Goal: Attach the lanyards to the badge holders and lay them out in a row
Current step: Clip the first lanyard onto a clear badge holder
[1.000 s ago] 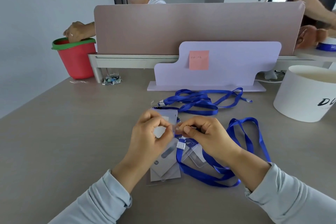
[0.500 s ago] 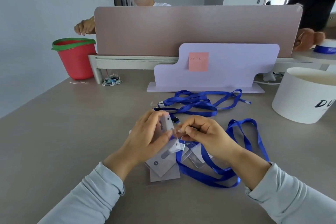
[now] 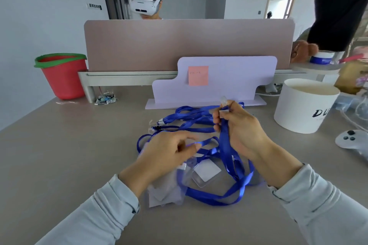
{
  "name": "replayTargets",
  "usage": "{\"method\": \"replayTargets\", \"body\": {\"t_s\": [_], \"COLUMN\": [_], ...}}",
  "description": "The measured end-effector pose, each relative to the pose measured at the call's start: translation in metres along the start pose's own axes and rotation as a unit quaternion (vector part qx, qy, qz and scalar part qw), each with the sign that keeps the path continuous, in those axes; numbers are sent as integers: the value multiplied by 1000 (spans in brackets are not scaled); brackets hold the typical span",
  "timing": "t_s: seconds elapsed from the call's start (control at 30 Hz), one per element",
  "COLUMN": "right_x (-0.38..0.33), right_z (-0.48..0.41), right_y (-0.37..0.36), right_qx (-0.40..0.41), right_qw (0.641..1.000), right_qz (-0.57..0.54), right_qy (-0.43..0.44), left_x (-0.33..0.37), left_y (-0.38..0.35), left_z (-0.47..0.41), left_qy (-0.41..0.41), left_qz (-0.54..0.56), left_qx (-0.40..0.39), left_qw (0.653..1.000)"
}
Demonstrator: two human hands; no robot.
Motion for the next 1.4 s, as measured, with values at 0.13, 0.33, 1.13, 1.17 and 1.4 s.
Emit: {"method": "replayTargets", "body": {"t_s": [0.13,0.33,1.13,1.17,1.4], "right_x": [-21,-36,-55,-58,-84], "right_z": [3,17,76,78,102], "right_y": [19,56,144,148,184], "right_qx": [17,67,-33,-16,105], "right_qw": [999,995,956,959,946], "right_qz": [-36,-56,291,282,305], "right_qy": [36,54,-12,-9,36], "left_x": [34,57,172,177,194], "left_y": [-30,-78,-58,-58,-80], "left_z": [-21,-38,-85,-87,-93], "left_qy": [-9,-10,-136,-131,-123], "left_qz": [-1,54,230,241,241], "left_qx": [-148,-219,-164,-158,-112], "left_qw": [989,974,950,948,956]}}
Point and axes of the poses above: each hand's wrist, its own z-axis away from the middle knuckle, its own y-axis out of the back of the hand, x = y × z, the point moved 1 cm from there along -z, towards the middle knuckle, and after that the axes turned 4 degrees about x, right-handed, at the moved point
